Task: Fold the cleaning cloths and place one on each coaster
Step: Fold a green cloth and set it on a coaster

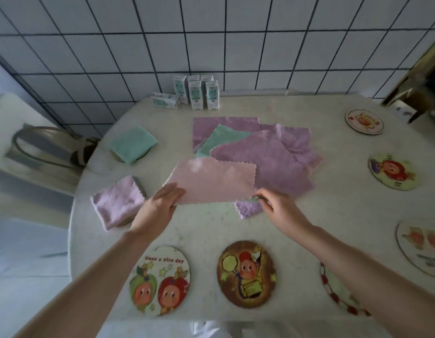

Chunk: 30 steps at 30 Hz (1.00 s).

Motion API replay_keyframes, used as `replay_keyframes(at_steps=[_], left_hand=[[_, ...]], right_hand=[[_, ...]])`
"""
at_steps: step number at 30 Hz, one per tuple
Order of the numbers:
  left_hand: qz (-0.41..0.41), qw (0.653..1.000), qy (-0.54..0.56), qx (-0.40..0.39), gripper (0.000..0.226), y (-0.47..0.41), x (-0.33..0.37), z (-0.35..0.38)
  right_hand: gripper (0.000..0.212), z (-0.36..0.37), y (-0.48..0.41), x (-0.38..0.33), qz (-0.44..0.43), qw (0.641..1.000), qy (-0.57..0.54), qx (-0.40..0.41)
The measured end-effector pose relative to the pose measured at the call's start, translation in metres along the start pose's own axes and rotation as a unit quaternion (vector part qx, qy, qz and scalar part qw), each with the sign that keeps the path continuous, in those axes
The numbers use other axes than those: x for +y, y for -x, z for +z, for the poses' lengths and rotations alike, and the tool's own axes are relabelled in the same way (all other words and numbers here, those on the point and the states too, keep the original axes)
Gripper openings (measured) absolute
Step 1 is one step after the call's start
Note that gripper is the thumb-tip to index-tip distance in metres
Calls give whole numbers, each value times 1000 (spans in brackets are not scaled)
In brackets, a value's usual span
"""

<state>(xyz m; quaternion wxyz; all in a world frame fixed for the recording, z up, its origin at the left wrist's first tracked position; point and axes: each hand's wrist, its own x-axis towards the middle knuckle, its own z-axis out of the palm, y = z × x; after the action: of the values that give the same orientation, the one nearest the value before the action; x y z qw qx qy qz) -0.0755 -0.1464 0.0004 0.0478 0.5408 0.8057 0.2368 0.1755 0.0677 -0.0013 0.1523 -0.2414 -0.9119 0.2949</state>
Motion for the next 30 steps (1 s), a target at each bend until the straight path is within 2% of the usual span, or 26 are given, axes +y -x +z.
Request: replay_keyframes(at_steps=[3, 8, 18, 22, 25, 28, 30], left_hand=[[0, 1000, 3, -6, 39, 50, -13, 9], [-17, 998, 18, -59, 42, 123, -33, 29], [-75, 991, 90, -60, 46, 202, -20, 41], [-162, 972, 134, -103, 45, 207, -7, 40], [-211, 958, 134, -139, 36, 206, -9, 37], [-278, 940, 147, -133, 21, 196, -14, 32], [-336, 922, 163, -104, 14, 182, -20, 30]], right_hand=[[17, 31, 32, -15, 26, 999, 4, -40], [28, 70, 81, -33, 48, 995, 16, -85], [21, 84, 141, -46, 110, 985, 16, -130], [20, 80, 152, -44, 110, 983, 9, -150], [18, 78, 153, -40, 119, 979, -6, -167], [18, 76, 142, -37, 135, 978, -24, -156], [17, 75, 128, -34, 163, 979, -39, -116]])
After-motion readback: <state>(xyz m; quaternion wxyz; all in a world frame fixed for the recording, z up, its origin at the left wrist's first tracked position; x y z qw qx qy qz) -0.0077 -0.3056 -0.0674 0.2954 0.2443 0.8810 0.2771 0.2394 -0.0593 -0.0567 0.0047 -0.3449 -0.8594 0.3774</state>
